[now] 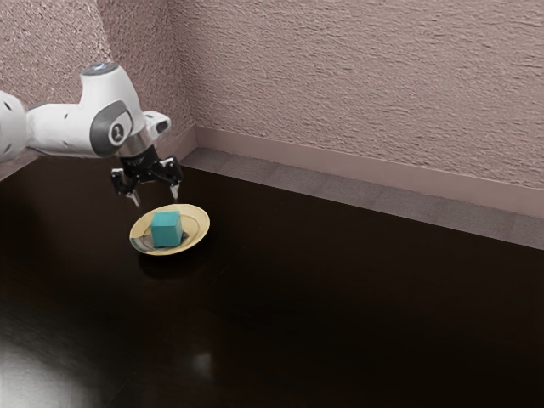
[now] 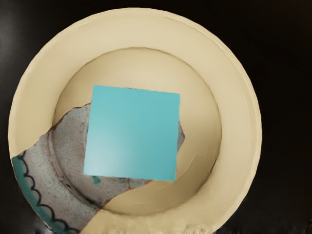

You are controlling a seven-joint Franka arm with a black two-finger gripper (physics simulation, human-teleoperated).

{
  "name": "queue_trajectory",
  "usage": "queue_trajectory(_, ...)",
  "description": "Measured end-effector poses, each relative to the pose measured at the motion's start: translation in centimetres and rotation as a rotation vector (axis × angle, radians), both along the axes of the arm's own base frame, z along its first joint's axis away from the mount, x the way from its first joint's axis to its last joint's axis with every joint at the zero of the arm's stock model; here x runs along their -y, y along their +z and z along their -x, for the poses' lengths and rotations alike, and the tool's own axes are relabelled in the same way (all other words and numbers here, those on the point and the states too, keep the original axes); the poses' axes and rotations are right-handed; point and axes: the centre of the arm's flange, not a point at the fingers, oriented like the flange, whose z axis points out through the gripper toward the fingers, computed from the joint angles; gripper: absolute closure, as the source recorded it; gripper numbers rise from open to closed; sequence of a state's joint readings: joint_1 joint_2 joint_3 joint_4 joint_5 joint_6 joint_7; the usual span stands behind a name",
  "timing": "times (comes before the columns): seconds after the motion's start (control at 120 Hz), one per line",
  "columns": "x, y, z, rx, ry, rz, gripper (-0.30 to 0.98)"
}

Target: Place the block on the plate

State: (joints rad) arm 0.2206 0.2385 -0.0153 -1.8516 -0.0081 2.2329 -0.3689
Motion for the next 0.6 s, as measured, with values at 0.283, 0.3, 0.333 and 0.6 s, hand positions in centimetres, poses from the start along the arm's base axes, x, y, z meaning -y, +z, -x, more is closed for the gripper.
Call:
queue_trajectory(0.283,7.8,6.6,2.0,-0.076,-0.281,0.001,0.01)
queue_trajectory(0.3,8.0,6.9,2.1,-0.082,-0.296,0.003,0.01)
queue_trajectory(0.333,8.4,7.5,2.3,-0.091,-0.329,0.007,0.01)
queue_trajectory(0.6,10.9,15.4,3.2,-0.102,-0.565,-0.005,0.00)
